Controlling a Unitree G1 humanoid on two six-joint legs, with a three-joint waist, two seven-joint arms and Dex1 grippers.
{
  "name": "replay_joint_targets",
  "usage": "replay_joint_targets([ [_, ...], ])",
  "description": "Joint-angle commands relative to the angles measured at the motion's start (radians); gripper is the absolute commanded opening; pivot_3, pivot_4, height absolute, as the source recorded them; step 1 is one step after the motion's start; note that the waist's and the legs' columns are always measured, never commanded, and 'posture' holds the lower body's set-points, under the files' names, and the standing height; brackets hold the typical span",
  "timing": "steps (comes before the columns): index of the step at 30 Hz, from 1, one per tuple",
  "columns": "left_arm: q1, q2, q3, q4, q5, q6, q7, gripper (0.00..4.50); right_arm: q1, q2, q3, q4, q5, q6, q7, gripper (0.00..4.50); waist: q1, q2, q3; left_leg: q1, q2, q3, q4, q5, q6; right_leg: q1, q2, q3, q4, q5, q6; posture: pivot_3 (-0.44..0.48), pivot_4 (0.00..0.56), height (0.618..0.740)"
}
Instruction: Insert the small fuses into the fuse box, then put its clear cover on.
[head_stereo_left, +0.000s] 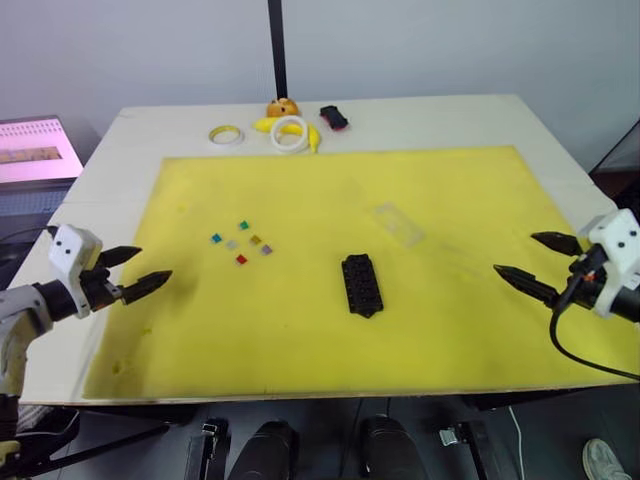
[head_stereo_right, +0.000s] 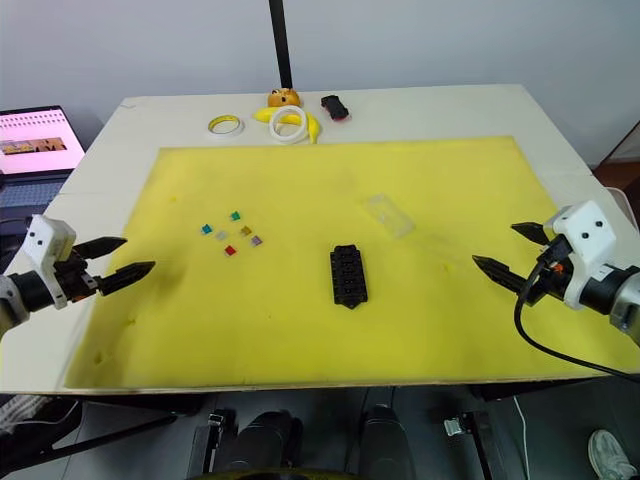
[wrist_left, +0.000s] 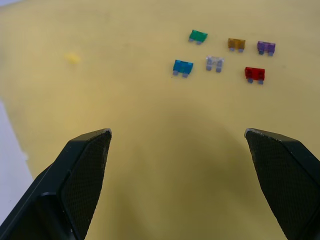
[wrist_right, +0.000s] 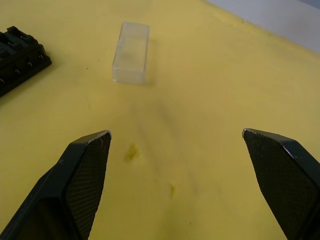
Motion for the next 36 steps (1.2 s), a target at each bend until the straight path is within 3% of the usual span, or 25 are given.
replay_joint_targets([
  [1, -0.019, 0.007, 0.01, -0.013, -0.016, 0.011, -0.006, 4.5, -0.004, 0.001, -0.044, -0.033, 0.013, -0.003, -0.007, 4.46, 0.0, 0.0, 0.0, 0.0, 0.0, 0.0, 0.0, 0.0, 0.0, 0.0, 0.0, 0.0, 0.0, 0.0, 0.0, 0.0, 0.15, 0.74],
  [17, -0.032, -0.006, -0.005, -0.029, 0.015, 0.022, 0.005, 4.5, 0.001, 0.0, -0.036, -0.031, 0.006, -0.012, -0.016, 4.46, 0.0, 0.0, 0.0, 0.0, 0.0, 0.0, 0.0, 0.0, 0.0, 0.0, 0.0, 0.0, 0.0, 0.0, 0.0, 0.0, 0.15, 0.74],
  [23, -0.062, 0.0, -0.004, -0.053, -0.03, 0.107, -0.004, 4.5, -0.025, -0.007, -0.013, -0.03, 0.0, -0.022, -0.014, 4.46, 0.0, 0.0, 0.0, 0.0, 0.0, 0.0, 0.0, 0.0, 0.0, 0.0, 0.0, 0.0, 0.0, 0.0, 0.0, 0.0, 0.15, 0.74],
  [31, -0.151, 0.022, 0.025, -0.089, -0.255, 0.525, 0.013, 4.5, -0.124, -0.021, 0.051, -0.145, 0.127, 0.088, 0.009, 4.46, -0.003, 0.0, 0.0, 0.0, 0.0, 0.0, 0.0, 0.0, 0.0, -0.001, 0.0, 0.0, 0.001, 0.0, 0.0, 0.0, 0.15, 0.74],
  [36, -0.284, 0.022, 0.014, -0.02, -0.346, 0.772, 0.059, 4.5, -0.254, -0.003, 0.146, -0.208, 0.231, 0.178, -0.005, 4.46, -0.002, 0.0, 0.0, 0.0, 0.0, 0.0, 0.001, 0.0, 0.0, -0.001, 0.001, 0.0, 0.001, 0.0, 0.0, 0.0, 0.15, 0.74],
])
